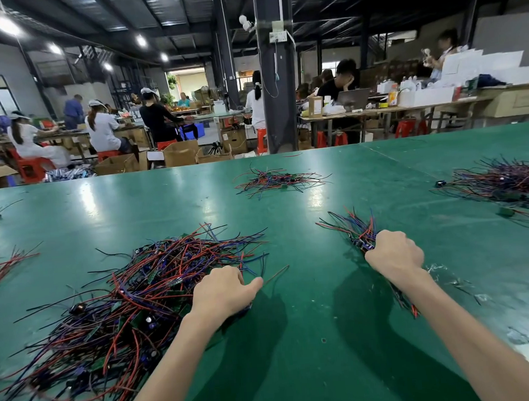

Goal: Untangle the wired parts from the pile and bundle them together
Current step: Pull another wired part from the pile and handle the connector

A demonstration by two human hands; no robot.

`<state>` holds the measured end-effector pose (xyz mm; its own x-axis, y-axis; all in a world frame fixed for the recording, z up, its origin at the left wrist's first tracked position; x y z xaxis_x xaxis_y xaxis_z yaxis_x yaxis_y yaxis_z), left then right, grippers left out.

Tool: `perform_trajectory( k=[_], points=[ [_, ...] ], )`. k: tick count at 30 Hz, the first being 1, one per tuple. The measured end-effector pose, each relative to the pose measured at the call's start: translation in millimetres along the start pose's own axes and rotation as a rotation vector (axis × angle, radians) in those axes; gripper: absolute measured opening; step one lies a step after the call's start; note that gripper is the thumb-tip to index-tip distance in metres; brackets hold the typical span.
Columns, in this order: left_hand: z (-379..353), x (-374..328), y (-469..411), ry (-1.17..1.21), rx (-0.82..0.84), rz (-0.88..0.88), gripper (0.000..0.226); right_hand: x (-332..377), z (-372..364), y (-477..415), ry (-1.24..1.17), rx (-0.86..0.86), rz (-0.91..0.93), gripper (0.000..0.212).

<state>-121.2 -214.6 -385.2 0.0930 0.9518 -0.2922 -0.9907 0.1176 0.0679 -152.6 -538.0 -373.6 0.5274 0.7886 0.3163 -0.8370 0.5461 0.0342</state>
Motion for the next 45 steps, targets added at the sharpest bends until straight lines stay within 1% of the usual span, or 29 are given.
perform_trajectory(
  k=[2,4,6,9,12,13,14,16,17,18,19,20,22,23,24,25,29,32,36,39,42,45],
  points=[
    [-3,0,-2,0.015,0.061,-0.022,0.053,-2,3,0,0.029,-0.013,-0.015,0.008],
    [-7,0,-4,0.043,0.143,-0.058,0.047,-3,5,0,0.051,-0.023,-0.024,0.007],
    [-10,-1,-4,0.071,0.18,-0.097,0.036,-4,5,0,0.061,-0.02,-0.028,0.011],
    [-9,-5,-5,0.09,0.144,-0.143,0.021,-1,6,1,0.037,-0.039,-0.004,0.01],
    [-5,-9,-5,0.143,0.056,-0.182,0.02,8,11,7,-0.017,-0.17,0.076,0.019],
    [-3,-9,-6,0.215,0.032,-0.195,0.02,13,14,11,-0.028,-0.232,0.122,0.02],
    [-2,-10,-6,0.345,0.028,-0.205,0.021,20,16,16,-0.037,-0.286,0.176,0.019],
    [-4,-13,-5,0.724,0.088,-0.21,0.019,37,15,29,-0.086,-0.349,0.291,0.016],
    [-7,-16,-4,0.902,0.129,-0.208,0.017,45,13,36,-0.14,-0.347,0.346,0.014],
    [-9,-19,-3,1.037,0.163,-0.206,0.016,53,8,42,-0.213,-0.316,0.397,0.014],
    [-12,-24,-1,1.127,0.193,-0.202,0.014,62,-1,47,-0.298,-0.245,0.442,0.018],
    [-15,-28,1,1.19,0.219,-0.2,0.012,72,-12,51,-0.402,-0.127,0.482,0.024],
    [-23,-36,5,1.265,0.257,-0.2,0.008,92,-41,63,-0.679,0.214,0.52,0.03],
    [-26,-39,7,1.288,0.261,-0.205,0.006,100,-55,71,-0.826,0.381,0.506,0.03],
    [-27,-41,9,1.309,0.256,-0.213,0.005,104,-66,78,-0.951,0.499,0.479,0.029],
    [-27,-41,10,1.332,0.242,-0.224,0.005,106,-72,82,-1.047,0.567,0.453,0.027],
    [-25,-42,11,1.427,0.227,-0.272,0.007,102,-77,83,-1.287,0.675,0.341,0.018],
    [-27,-44,11,1.427,0.242,-0.294,0.008,100,-78,83,-1.383,0.738,0.285,0.012],
    [-25,-50,14,1.412,0.31,-0.378,0.011,99,-80,79,-1.469,0.772,0.249,0.008],
    [-25,-56,18,1.389,0.441,-0.446,0.025,95,-78,73,-1.557,0.787,0.203,0.008],
    [-30,-63,23,1.43,0.559,-0.451,0.039,89,-78,68,-1.626,0.784,0.14,0.012],
    [-33,-66,24,1.43,0.552,-0.426,0.064,86,-79,63,-1.682,0.782,0.092,0.012]
  ],
)
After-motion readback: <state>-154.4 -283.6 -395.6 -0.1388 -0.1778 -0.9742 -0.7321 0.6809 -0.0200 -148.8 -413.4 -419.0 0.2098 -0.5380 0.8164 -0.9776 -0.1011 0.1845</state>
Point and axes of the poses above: each hand's wrist, its own y-axis away from the middle knuckle, its own z-axis out of the back of the hand, x = y × z, the point moved 8 cm from there along -y, towards the middle knuckle, and after that the axes turned 9 degrees about x, right-handed, at the moved point
